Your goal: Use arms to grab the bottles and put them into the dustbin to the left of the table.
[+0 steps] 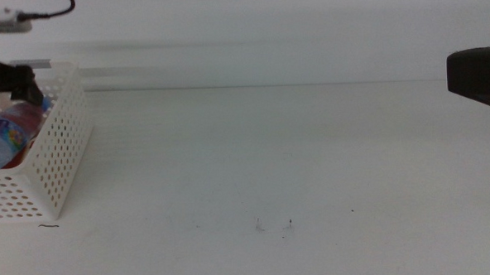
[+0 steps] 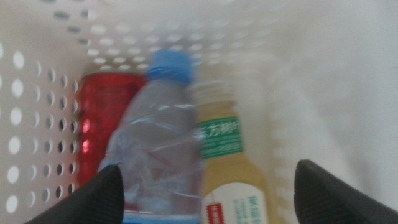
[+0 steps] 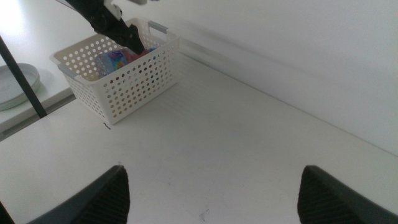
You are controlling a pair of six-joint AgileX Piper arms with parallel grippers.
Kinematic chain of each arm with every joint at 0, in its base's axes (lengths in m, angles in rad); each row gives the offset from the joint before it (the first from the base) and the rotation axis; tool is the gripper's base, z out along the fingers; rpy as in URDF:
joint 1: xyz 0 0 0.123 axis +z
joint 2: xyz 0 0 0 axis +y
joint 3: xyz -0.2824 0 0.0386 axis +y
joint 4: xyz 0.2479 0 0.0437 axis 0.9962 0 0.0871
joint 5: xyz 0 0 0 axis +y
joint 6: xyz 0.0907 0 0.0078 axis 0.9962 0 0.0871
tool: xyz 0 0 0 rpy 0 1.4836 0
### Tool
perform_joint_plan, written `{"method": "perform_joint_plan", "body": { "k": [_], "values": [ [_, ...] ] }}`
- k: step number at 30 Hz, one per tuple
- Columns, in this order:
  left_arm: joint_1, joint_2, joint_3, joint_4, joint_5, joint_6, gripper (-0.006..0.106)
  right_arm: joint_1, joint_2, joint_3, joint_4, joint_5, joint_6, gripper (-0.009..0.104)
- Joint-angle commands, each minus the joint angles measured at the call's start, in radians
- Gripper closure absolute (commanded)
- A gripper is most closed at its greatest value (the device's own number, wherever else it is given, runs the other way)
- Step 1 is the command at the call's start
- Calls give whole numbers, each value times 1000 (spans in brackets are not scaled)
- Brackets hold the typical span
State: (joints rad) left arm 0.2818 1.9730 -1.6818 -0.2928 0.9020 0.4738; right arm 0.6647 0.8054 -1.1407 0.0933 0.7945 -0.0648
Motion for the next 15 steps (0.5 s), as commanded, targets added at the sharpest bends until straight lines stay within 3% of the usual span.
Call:
{"method": "perform_joint_plan", "body": {
  "k": [1, 6, 15],
  "values": [
    [-20, -55, -5, 2, 15, -26, 7, -7, -1, -6, -4, -8, -3, 7],
    [-72, -177, 71, 74, -27, -112, 7, -7, -1, -6, -4, -8, -3, 7],
    [-201, -517, 308, 49, -180, -80, 7, -7, -1, -6, -4, -8, -3, 7]
  ]
}}
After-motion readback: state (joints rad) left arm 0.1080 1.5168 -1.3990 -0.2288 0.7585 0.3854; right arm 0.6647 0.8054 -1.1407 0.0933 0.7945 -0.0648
